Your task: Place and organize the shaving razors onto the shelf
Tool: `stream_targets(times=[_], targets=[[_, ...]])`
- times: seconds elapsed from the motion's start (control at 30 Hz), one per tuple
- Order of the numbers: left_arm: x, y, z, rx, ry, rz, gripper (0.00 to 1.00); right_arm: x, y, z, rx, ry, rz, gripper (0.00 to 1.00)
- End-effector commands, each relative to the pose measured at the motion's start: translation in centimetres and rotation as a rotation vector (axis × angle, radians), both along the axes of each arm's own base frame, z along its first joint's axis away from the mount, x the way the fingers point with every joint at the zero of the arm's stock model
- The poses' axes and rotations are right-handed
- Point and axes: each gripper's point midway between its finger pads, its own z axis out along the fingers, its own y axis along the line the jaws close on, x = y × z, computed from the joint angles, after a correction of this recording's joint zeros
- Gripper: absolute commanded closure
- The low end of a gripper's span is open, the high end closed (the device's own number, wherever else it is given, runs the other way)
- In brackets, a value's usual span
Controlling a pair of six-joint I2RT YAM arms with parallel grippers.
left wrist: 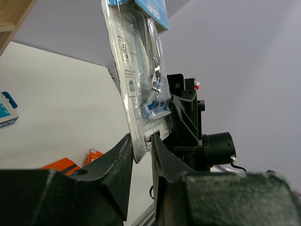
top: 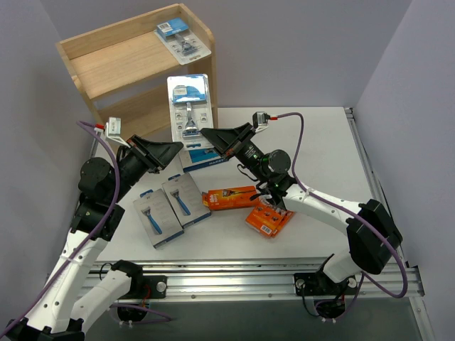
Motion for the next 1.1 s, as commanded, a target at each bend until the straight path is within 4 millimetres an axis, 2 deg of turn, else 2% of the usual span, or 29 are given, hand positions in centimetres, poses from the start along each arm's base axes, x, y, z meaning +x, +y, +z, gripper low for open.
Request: stream_targets(times=[0.0,0.17,0.23,0.3,0.37,0.43,0.47,0.57,0.7,0.93,1.07], targets=[[-0.9,-0.5,2.2,-0.026,-0.080,-0.054,0.72,-7.8,-7.4,12.2,0.421,-0.466,-0.012,1.00],[-0.7,-0.5,2.5,-0.023,-0.088,-0.049,0.77,-7.7,-7.6,11.8,0.411,-0.466,-0.017,1.00],[-0.6,-0.5,2.6,-0.026,-0.089,-0.052,0.85,-7.9,-7.6,11.8,0.405,-0.472,-0.011,1.00],[-0.5,-0.7,2.5,-0.030,-0.082,-0.058,0.97,-7.9,-7.6,11.8,0.403,-0.474,-0.010,1.00],[-0.5,-0.7,2.8,-0.035,-0.083,-0.059,0.98,-7.8,-7.6,11.8,0.403,-0.471,-0.011,0.98],[-0.5,-0.6,3.1,-0.040,-0.083,-0.055,0.98,-7.6,-7.8,11.8,0.403,-0.464,-0.013,0.84],[-0.4,-0.6,3.3,-0.040,-0.085,-0.052,0.98,-7.2,-8.0,11.7,0.402,-0.461,-0.022,0.71],[-0.3,-0.2,4.5,-0.037,-0.104,-0.033,0.98,-6.5,-8.8,11.3,0.407,-0.442,-0.047,0.57],[0.3,0.5,5.6,-0.041,-0.113,0.017,0.98,-5.9,-9.9,10.8,0.408,-0.429,-0.072,0.56],[1.4,0.7,7.2,-0.066,-0.121,0.041,0.98,-5.6,-11.7,10.2,0.397,-0.420,-0.110,0.48],[2.2,1.0,9.0,-0.087,-0.129,0.059,0.98,-5.5,-12.7,9.3,0.379,-0.411,-0.135,0.46]])
